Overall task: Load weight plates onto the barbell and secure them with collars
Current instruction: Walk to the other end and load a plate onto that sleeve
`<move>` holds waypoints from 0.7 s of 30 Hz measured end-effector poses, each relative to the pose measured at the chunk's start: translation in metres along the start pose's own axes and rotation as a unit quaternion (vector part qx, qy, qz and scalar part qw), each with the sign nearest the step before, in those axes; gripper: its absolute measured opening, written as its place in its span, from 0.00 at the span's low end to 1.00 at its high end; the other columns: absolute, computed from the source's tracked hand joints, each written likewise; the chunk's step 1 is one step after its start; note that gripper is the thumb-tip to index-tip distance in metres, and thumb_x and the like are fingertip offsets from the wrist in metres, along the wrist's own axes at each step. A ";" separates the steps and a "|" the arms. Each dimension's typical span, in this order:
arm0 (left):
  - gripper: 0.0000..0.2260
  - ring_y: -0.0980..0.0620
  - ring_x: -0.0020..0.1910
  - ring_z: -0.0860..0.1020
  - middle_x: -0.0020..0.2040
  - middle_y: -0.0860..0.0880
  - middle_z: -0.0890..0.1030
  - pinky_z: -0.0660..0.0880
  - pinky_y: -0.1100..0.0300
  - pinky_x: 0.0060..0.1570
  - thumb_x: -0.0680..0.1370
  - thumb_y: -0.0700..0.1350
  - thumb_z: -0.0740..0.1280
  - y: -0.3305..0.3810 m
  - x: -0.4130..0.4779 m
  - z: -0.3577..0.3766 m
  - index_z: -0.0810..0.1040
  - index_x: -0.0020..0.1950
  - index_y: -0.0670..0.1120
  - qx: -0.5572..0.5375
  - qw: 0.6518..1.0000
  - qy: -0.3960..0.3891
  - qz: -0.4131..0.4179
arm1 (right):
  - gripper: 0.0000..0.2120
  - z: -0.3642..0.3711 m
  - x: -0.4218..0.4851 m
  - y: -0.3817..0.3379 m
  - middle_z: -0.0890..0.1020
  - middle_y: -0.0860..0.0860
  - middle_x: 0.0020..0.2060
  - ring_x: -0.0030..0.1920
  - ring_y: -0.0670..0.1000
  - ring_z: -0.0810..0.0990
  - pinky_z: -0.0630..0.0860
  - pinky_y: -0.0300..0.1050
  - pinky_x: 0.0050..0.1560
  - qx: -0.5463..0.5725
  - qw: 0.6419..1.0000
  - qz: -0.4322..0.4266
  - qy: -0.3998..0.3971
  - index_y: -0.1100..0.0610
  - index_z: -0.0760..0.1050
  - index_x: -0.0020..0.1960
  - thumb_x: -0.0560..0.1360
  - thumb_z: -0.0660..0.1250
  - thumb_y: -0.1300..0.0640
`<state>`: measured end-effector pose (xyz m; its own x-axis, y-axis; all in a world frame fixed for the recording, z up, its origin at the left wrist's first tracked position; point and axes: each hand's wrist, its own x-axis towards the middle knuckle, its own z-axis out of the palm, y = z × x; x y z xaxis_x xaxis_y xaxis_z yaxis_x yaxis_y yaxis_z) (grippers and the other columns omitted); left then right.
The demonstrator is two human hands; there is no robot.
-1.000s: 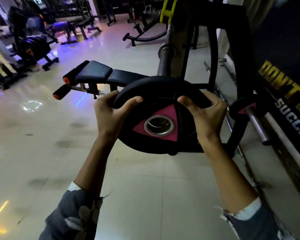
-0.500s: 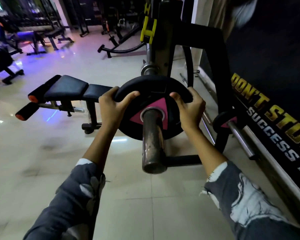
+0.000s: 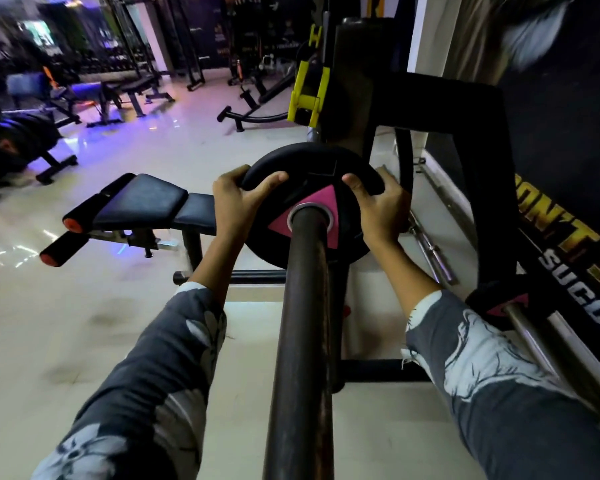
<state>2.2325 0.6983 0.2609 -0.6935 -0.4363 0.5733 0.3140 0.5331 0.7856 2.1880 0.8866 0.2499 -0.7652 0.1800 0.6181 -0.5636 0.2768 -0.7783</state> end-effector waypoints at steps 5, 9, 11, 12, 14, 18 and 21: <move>0.24 0.56 0.30 0.64 0.27 0.48 0.66 0.61 0.56 0.28 0.66 0.60 0.71 -0.011 0.008 0.009 0.73 0.30 0.40 0.029 0.999 0.041 0.018 | 0.32 0.015 0.011 0.020 0.73 0.52 0.24 0.26 0.50 0.70 0.65 0.38 0.26 -0.014 0.997 -0.056 0.041 0.62 0.74 0.35 0.64 0.58 0.31; 0.26 0.55 0.31 0.66 0.27 0.40 0.70 0.66 0.51 0.28 0.67 0.62 0.69 -0.009 0.006 0.009 0.74 0.33 0.37 0.060 0.996 0.059 0.023 | 0.32 0.014 0.012 0.023 0.70 0.48 0.25 0.27 0.48 0.68 0.62 0.34 0.28 -0.016 0.996 -0.076 0.036 0.62 0.72 0.34 0.66 0.57 0.30; 0.27 0.54 0.31 0.67 0.28 0.40 0.71 0.67 0.49 0.30 0.67 0.63 0.68 -0.006 0.004 0.009 0.74 0.35 0.37 0.074 0.995 0.063 0.012 | 0.33 0.013 0.013 0.025 0.69 0.46 0.25 0.26 0.47 0.67 0.63 0.33 0.28 -0.012 0.997 -0.068 0.019 0.61 0.73 0.35 0.66 0.56 0.29; 0.26 0.53 0.31 0.69 0.29 0.42 0.72 0.68 0.49 0.31 0.68 0.64 0.67 -0.004 0.000 0.009 0.74 0.36 0.38 0.085 0.994 0.065 0.007 | 0.34 0.012 0.013 0.025 0.69 0.45 0.25 0.27 0.46 0.68 0.64 0.33 0.29 -0.005 0.998 -0.063 0.005 0.61 0.73 0.36 0.66 0.56 0.28; 0.25 0.49 0.34 0.74 0.34 0.45 0.75 0.67 0.52 0.34 0.70 0.64 0.65 0.002 -0.010 0.008 0.73 0.42 0.41 0.143 0.987 0.070 0.003 | 0.33 0.008 0.011 0.024 0.77 0.48 0.33 0.34 0.47 0.75 0.65 0.32 0.32 -0.001 0.998 -0.042 -0.037 0.60 0.75 0.45 0.66 0.58 0.28; 0.24 0.40 0.54 0.75 0.54 0.41 0.78 0.69 0.51 0.47 0.77 0.60 0.60 0.008 -0.042 -0.003 0.69 0.62 0.42 0.287 0.956 0.054 0.021 | 0.31 -0.009 -0.009 0.016 0.73 0.58 0.64 0.63 0.54 0.72 0.64 0.33 0.57 -0.082 0.992 -0.072 -0.070 0.60 0.66 0.66 0.72 0.59 0.40; 0.28 0.42 0.63 0.71 0.64 0.40 0.74 0.67 0.47 0.61 0.76 0.61 0.56 0.009 -0.076 -0.015 0.66 0.68 0.41 0.349 0.934 0.022 0.076 | 0.32 -0.032 -0.046 0.004 0.67 0.61 0.68 0.68 0.57 0.67 0.66 0.47 0.64 -0.145 0.979 -0.105 -0.100 0.61 0.63 0.69 0.74 0.55 0.40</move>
<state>2.2980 0.7255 0.2277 -0.6427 -0.3385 0.6873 -0.1026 0.9271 0.3606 2.2306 0.9103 0.2220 -0.7040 -0.0891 0.7045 -0.6244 0.5502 -0.5544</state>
